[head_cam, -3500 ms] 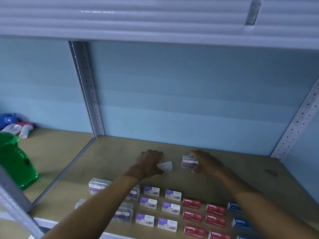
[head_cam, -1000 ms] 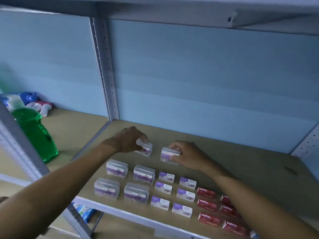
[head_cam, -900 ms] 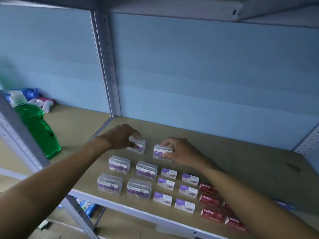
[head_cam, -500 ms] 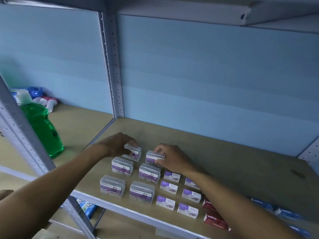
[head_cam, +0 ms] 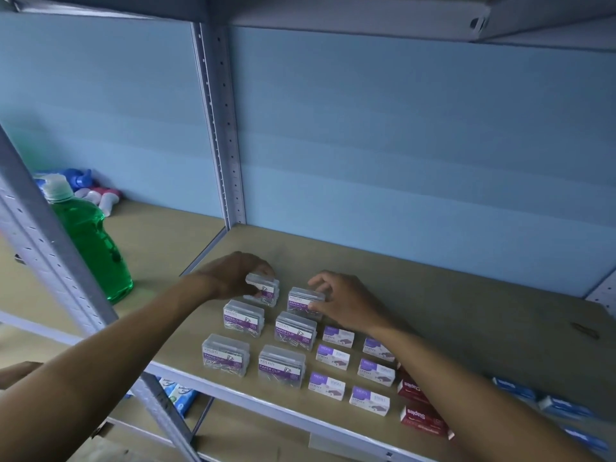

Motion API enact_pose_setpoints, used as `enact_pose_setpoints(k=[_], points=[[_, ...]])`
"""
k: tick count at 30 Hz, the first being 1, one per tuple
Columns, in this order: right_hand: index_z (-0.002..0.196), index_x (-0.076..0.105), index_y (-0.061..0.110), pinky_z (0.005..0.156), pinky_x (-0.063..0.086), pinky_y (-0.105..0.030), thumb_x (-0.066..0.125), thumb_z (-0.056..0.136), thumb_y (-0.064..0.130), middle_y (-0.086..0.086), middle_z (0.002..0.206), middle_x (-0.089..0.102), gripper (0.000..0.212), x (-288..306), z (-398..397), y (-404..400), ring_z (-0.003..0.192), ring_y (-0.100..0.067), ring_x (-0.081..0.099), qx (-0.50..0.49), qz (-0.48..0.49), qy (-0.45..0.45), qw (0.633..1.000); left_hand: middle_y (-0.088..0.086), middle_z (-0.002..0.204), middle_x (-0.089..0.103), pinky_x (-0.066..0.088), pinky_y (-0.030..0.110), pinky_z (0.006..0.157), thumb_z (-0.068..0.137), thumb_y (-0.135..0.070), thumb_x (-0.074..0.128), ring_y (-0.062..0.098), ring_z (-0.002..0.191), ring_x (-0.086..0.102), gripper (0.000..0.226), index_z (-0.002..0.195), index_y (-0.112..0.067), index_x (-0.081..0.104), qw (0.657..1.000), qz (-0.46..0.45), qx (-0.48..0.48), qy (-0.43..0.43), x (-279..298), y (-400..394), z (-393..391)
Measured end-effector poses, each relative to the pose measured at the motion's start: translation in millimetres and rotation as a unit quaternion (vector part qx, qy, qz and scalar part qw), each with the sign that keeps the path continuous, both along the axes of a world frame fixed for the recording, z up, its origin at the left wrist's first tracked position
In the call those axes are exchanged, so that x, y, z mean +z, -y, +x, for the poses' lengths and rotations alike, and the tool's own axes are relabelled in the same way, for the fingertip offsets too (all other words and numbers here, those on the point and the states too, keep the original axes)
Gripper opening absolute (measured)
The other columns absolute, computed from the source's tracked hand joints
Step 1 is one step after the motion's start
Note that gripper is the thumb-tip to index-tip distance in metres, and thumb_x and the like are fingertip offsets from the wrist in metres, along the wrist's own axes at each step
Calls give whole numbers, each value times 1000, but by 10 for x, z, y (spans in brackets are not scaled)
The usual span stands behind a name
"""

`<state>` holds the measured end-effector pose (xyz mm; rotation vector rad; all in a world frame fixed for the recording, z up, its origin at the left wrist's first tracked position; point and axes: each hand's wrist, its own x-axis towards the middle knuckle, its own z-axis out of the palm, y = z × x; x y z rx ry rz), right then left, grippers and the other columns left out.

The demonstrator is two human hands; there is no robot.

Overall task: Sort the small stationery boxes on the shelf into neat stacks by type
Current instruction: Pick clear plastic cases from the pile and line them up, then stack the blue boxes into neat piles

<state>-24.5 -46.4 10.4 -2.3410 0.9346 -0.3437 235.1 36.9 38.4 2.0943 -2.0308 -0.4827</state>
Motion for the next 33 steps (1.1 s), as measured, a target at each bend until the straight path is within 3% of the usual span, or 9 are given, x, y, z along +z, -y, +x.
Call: enact_pose_setpoints(k=[5, 9, 14, 17, 20, 23, 27, 33], points=[[119, 65, 35, 78, 50, -17, 71, 90, 32, 15, 110, 67, 29, 299, -539, -14, 88, 5, 64, -39, -1, 54, 998, -14, 128, 62, 45, 26, 99, 87, -31, 72, 10, 116, 56, 36, 122, -36, 63, 995, -82, -43, 20, 220, 44, -483], [110, 67, 43, 77, 52, -13, 68, 91, 26, 23, 102, 69, 25, 476, -1373, -88, 89, 9, 64, -99, 4, 64, 993, -21, 124, 61, 39, 20, 92, 88, -40, 65, 4, 112, 53, 30, 118, -40, 62, 986, -122, -114, 6, 314, 82, -1368], [104, 71, 40, 73, 53, -13, 67, 90, 13, 26, 92, 71, 30, 599, -2603, -290, 85, 6, 66, -176, -17, 37, 984, -18, 115, 67, 39, 16, 89, 85, -46, 69, 4, 106, 56, 28, 111, -35, 68, 961, -170, -218, -28, 203, 19, -2575], [103, 69, 43, 75, 54, -17, 67, 90, 15, 25, 91, 70, 31, 603, -3212, -434, 87, 6, 66, -198, -30, 2, 980, -15, 109, 70, 49, 27, 92, 86, -43, 68, 6, 100, 62, 25, 107, -31, 71, 945, -149, -287, -51, 95, 37, -3125], [97, 68, 48, 76, 54, -21, 71, 91, 21, 25, 92, 70, 28, 523, -3645, -579, 89, 5, 64, -213, -14, -34, 976, -13, 100, 72, 48, 33, 90, 86, -41, 69, 11, 92, 61, 20, 102, -29, 73, 936, -150, -314, -54, -17, 32, -3491], [96, 70, 43, 77, 54, -23, 75, 89, 22, 19, 92, 70, 23, 381, -3875, -697, 86, 2, 64, -220, 17, -42, 974, -15, 95, 70, 48, 31, 84, 82, -45, 72, 7, 87, 54, 22, 99, -31, 73, 937, -145, -313, -54, -111, 3, -3687], [97, 71, 42, 64, 44, -10, 82, 83, 30, 22, 89, 67, 21, 150, -3983, -813, 84, 9, 59, -216, 27, -51, 975, -17, 98, 70, 48, 30, 85, 81, -51, 72, 6, 92, 51, 26, 99, -33, 73, 939, -136, -313, -36, -222, -63, -3830], [104, 75, 36, 64, 44, -16, 82, 80, 33, 31, 82, 64, 25, -62, -3958, -845, 81, 10, 61, -191, 0, -66, 979, -17, 102, 70, 46, 32, 86, 83, -50, 68, 14, 99, 52, 25, 102, -34, 72, 940, -146, -306, 30, -314, -146, -3916]])
